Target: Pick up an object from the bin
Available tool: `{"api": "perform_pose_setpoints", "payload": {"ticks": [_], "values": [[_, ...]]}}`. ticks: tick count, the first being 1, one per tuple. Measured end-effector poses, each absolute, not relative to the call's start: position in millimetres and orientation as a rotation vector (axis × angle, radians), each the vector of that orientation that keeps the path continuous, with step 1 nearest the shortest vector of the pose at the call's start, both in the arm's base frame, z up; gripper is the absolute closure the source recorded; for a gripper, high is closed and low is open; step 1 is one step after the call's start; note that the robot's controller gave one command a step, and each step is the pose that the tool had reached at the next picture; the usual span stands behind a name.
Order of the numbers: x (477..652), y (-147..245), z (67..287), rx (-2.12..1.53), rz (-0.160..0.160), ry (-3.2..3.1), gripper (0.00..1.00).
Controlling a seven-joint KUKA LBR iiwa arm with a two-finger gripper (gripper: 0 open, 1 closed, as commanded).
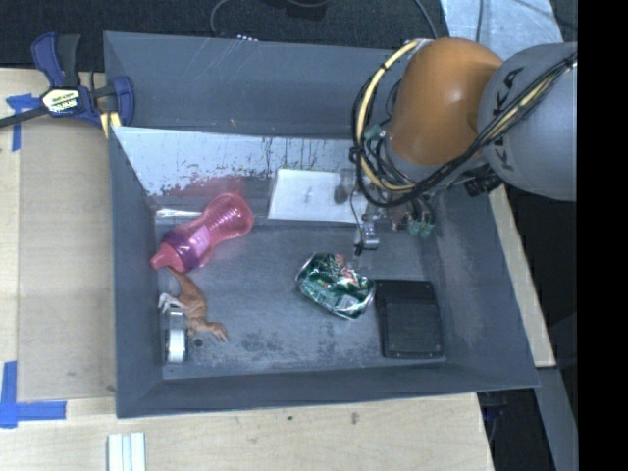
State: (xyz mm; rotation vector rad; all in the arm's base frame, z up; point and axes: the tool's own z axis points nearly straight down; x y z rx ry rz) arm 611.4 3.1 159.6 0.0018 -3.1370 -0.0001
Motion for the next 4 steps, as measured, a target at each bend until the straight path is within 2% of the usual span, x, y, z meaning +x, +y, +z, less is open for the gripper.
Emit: {"api": "perform_pose_setpoints", "payload": {"ticks": [1,2,3,4], "values": [[613.0,3,165,0.002,0.000,-3.145,0.00],[602.0,-3,205,-0.041,-0.001,-3.134,0.00],[602.5,-7,220,-0.050,-0.002,-3.140,0.00],[605.5,-23,229,0.196,-0.002,-3.124,0.00]]}}
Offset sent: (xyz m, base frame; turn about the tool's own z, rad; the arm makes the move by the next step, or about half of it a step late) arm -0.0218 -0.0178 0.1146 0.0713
